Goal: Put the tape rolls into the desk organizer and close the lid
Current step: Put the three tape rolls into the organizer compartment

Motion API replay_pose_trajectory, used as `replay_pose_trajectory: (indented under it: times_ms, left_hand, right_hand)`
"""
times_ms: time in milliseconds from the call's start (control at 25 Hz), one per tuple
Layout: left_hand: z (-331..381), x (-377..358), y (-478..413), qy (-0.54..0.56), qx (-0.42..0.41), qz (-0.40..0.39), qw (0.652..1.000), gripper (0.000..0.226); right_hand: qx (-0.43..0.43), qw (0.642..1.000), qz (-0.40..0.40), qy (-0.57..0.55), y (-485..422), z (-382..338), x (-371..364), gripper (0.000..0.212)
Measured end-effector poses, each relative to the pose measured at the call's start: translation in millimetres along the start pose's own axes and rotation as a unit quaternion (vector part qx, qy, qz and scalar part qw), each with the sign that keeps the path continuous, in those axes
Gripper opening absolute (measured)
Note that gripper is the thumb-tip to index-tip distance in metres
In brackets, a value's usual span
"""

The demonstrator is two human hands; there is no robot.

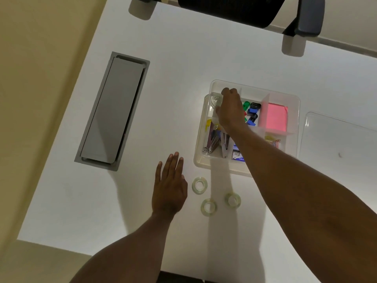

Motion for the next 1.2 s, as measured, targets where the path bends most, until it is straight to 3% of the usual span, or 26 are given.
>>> replay_pose_trajectory:
  times_ms: [240, 480, 640, 800, 880, 1040, 1200]
  left_hand:
    - [3, 3, 1, -0.001, -0.006, 0.004, 1.000, 0.056]
    - [3, 3, 2, -0.001, -0.005, 0.003, 1.000, 0.057]
    - [3, 1, 1, -0.011, -0.004, 0.004, 1.000, 0.059]
    - [1, -1, 0, -0.008, -0.001, 0.009, 1.000, 0.058]
    - [1, 0, 1, 0.001, -0.003, 0.015, 1.000, 0.057]
    - [2, 2, 2, 0.008, -0.004, 0.021, 1.000, 0.060]
    - [1, 3, 1, 0.012, 0.000, 0.019, 1.000, 0.063]
  right_hand:
    - [0.041, 0.983, 0.127, -0.128, 62, -14, 35, 0.017]
    - [0.031, 0.960, 0.184, -0.207, 162, -21, 34, 0.017]
    - [0.025, 0.968, 0.137, -0.211, 229, -13, 5, 0.023]
    - [-0.024, 0.993, -0.007, -0.117, 273, 8, -43, 0.054]
    - [-0.027, 0.995, -0.042, -0.090, 285, 14, -56, 0.067]
    - [-0.014, 0.997, -0.038, -0.058, 286, 11, -60, 0.076]
    - [0.004, 0.998, -0.013, -0.062, 276, 3, -55, 0.066]
Point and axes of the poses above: each hand's wrist, its own y-axis away from the middle knuckle, its own x-axis out of the back of the hand, z = x × y, the point moved 7 cm from there along -y, towards the middle knuckle, and after that the axes turned 6 degrees about y, right-handed, at the moved point
